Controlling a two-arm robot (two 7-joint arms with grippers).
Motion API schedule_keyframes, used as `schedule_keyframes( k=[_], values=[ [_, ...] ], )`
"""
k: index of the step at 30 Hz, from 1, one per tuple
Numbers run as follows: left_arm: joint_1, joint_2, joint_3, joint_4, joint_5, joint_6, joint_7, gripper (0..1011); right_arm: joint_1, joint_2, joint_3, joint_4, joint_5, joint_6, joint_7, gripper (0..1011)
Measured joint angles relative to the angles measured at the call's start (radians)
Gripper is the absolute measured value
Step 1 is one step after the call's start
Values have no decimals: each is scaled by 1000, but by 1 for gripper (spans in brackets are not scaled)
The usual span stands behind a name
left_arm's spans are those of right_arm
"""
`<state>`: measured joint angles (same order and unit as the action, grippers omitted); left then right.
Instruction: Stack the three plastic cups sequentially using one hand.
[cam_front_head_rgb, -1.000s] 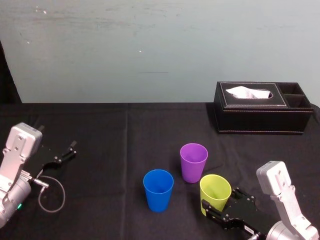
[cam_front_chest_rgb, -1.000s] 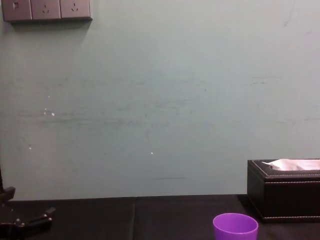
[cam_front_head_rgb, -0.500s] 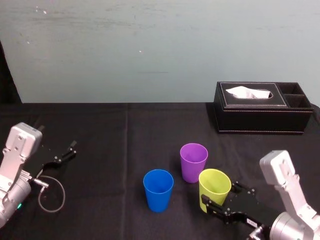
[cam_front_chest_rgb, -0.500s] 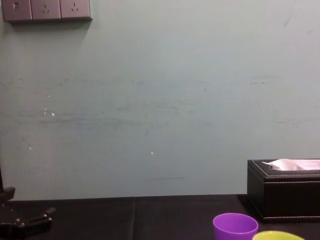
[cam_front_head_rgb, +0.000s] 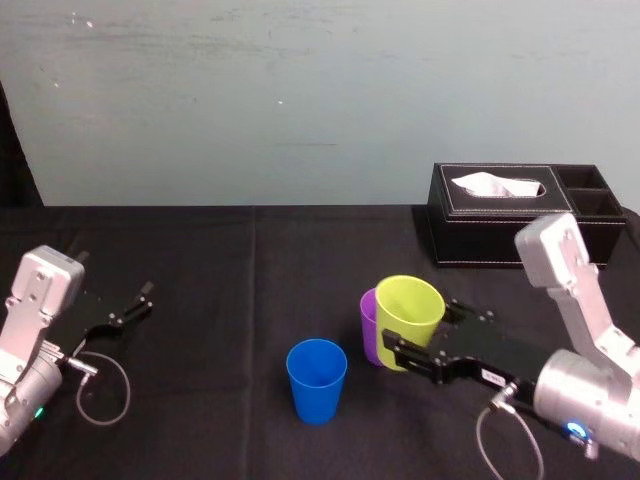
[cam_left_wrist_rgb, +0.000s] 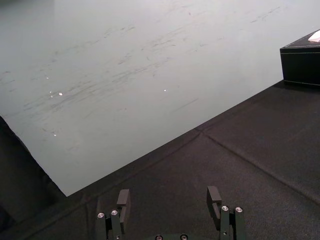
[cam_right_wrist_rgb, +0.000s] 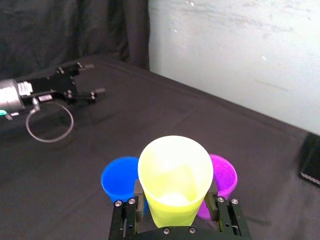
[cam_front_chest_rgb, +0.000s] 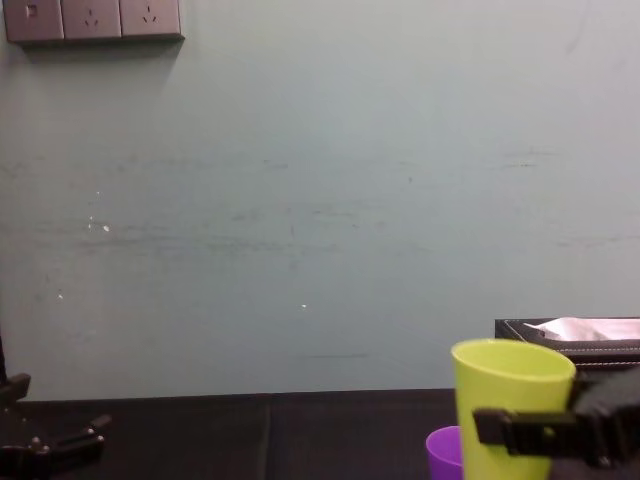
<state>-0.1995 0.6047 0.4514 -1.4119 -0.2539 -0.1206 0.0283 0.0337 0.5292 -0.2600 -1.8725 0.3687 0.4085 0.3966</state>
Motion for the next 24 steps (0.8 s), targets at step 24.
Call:
schedule_keyframes(
  k=[24],
  values=[
    [0,0,0,0,0,0,0,1000,223,-88,-205,110,-47,29,-7,721]
  ],
)
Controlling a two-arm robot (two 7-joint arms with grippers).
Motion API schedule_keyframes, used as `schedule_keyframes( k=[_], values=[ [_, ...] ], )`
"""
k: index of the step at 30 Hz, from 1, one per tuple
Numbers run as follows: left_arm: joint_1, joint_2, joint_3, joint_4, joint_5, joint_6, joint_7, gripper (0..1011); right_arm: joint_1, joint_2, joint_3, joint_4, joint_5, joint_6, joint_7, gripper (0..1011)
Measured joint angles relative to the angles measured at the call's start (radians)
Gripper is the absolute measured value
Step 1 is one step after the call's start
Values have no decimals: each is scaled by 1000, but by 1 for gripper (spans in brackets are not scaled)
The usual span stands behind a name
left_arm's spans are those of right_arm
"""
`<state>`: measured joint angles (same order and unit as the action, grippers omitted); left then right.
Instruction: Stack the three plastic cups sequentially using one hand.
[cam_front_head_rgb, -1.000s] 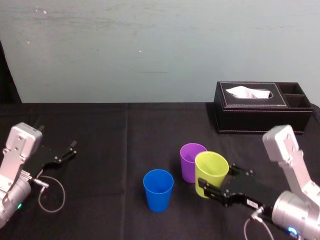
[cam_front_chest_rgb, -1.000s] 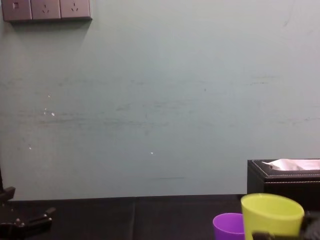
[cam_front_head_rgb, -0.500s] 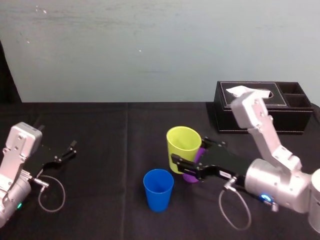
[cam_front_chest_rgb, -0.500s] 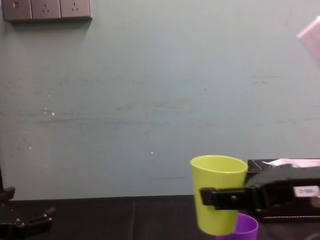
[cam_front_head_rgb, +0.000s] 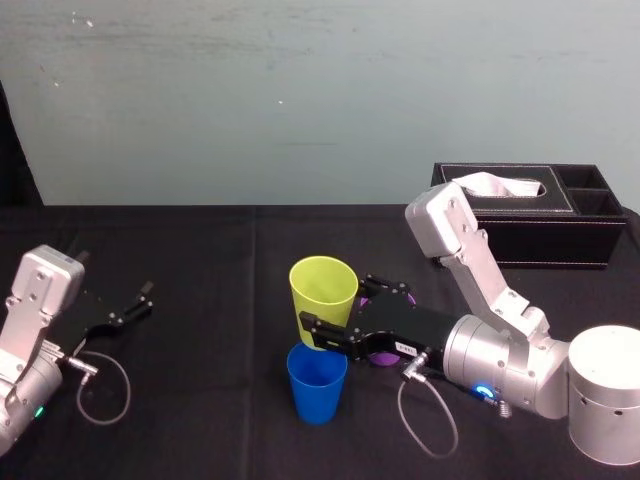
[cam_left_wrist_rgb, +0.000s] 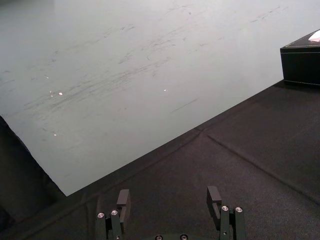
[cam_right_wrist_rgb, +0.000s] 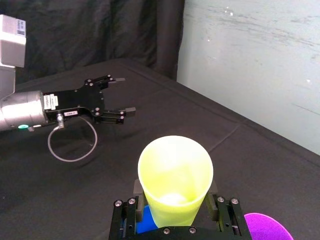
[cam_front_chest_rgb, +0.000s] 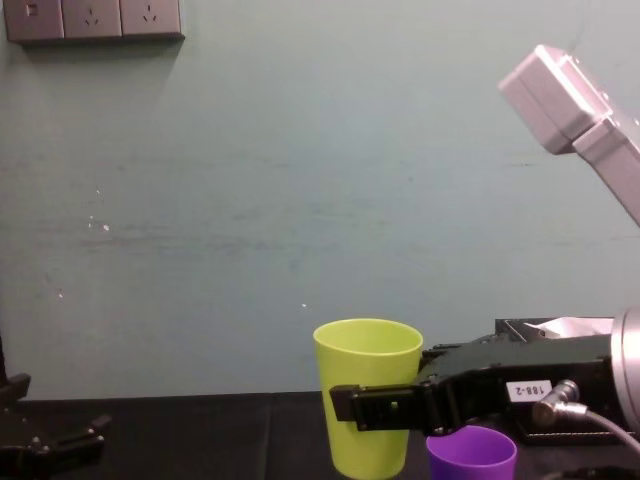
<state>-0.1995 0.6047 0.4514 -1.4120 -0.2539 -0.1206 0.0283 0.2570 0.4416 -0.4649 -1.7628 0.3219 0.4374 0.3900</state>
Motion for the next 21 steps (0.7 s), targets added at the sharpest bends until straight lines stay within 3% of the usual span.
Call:
schedule_keyframes(
  k=[21],
  values=[
    [0,0,0,0,0,0,0,1000,-22,11,-21,1,17,-18,4,721]
  ],
)
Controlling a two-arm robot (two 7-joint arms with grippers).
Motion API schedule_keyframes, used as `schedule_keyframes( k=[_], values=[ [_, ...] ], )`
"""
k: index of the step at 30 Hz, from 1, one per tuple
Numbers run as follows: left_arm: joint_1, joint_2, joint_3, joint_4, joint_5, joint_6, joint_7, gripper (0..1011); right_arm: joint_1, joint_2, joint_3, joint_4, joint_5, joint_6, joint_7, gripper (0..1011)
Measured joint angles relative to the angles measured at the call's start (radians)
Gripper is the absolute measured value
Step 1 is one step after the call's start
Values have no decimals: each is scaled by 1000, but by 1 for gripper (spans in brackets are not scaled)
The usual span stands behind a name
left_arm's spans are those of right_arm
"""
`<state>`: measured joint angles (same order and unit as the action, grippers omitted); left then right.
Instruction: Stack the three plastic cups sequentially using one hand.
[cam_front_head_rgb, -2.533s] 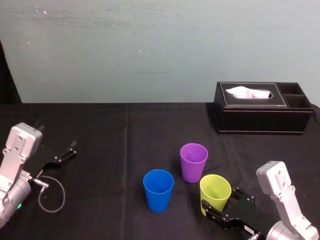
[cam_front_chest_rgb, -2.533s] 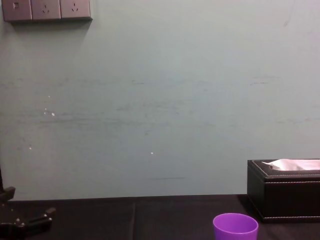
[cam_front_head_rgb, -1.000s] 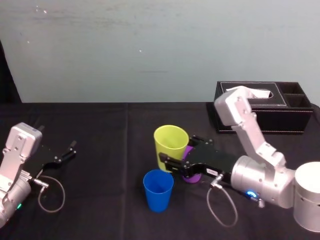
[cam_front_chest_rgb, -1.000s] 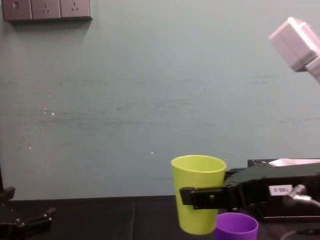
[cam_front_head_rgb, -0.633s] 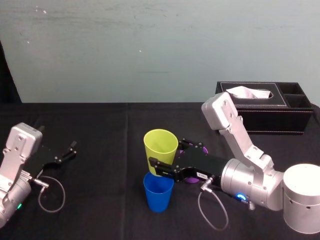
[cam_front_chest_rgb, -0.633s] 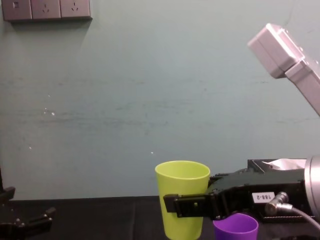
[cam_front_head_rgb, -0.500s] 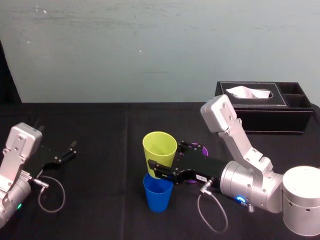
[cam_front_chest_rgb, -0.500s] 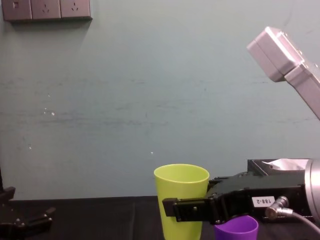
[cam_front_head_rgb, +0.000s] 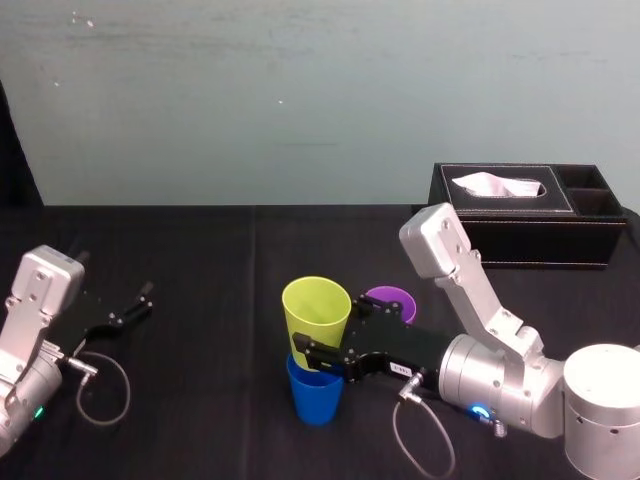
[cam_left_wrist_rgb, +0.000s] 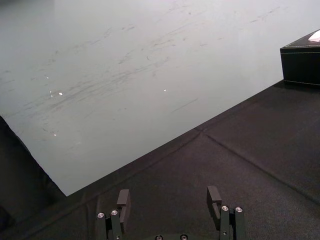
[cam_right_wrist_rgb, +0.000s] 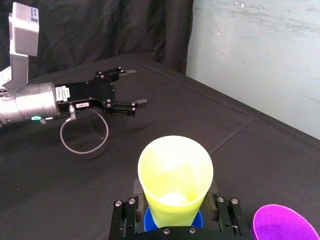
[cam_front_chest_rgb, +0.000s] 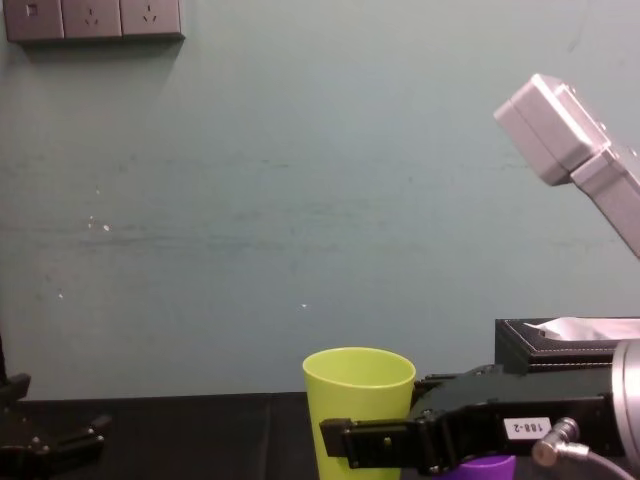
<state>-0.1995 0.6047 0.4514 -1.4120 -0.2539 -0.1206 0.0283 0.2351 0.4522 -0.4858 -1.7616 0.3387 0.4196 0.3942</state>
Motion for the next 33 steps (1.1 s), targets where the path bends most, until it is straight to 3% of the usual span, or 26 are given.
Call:
schedule_keyframes(
  k=[33],
  values=[
    [0,0,0,0,0,0,0,1000,20,-17,-21,59,-1,-21,-1,722]
  ],
)
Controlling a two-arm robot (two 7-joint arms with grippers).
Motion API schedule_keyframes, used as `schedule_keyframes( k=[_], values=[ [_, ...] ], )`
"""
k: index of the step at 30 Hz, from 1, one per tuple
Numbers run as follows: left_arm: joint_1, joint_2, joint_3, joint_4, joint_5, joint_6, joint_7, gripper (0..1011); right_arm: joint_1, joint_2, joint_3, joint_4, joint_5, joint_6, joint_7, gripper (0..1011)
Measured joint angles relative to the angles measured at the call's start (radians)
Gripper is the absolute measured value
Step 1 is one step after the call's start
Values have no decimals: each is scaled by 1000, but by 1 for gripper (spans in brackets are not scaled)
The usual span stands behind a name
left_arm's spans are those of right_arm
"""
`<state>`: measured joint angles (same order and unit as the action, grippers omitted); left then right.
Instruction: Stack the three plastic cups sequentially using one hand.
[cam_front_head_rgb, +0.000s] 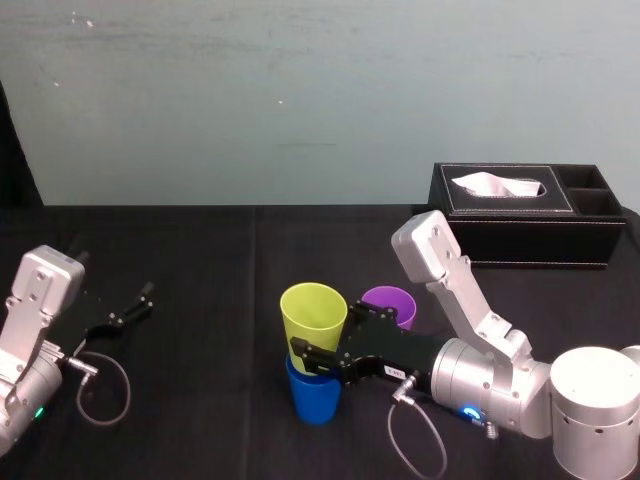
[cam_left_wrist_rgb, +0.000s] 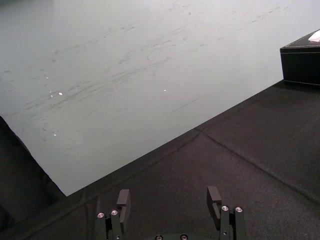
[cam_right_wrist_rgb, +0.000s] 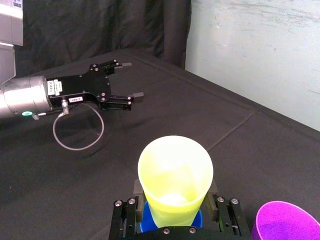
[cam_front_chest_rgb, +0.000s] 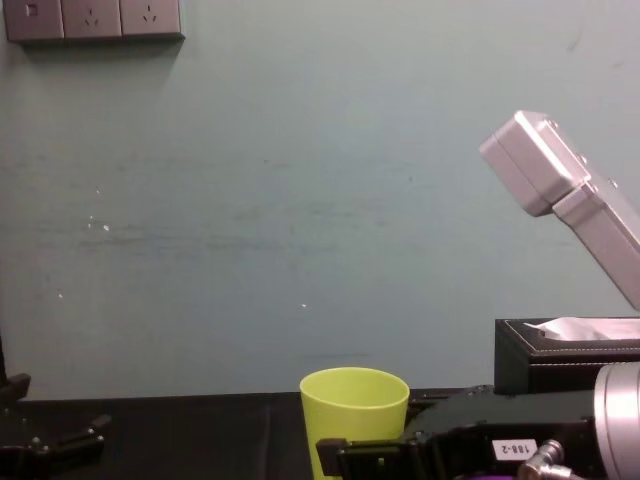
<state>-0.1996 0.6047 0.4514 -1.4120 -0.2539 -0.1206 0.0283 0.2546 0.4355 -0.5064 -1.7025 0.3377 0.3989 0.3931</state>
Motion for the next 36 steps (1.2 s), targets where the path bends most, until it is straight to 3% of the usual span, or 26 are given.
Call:
schedule_keyframes(
  k=[20,36],
  values=[
    [0,0,0,0,0,0,0,1000,0,-18,-11,47,-23,-9,-3,721],
    [0,0,0,0,0,0,0,1000,0,-19,-10,47,-23,-8,-2,735]
  ],
)
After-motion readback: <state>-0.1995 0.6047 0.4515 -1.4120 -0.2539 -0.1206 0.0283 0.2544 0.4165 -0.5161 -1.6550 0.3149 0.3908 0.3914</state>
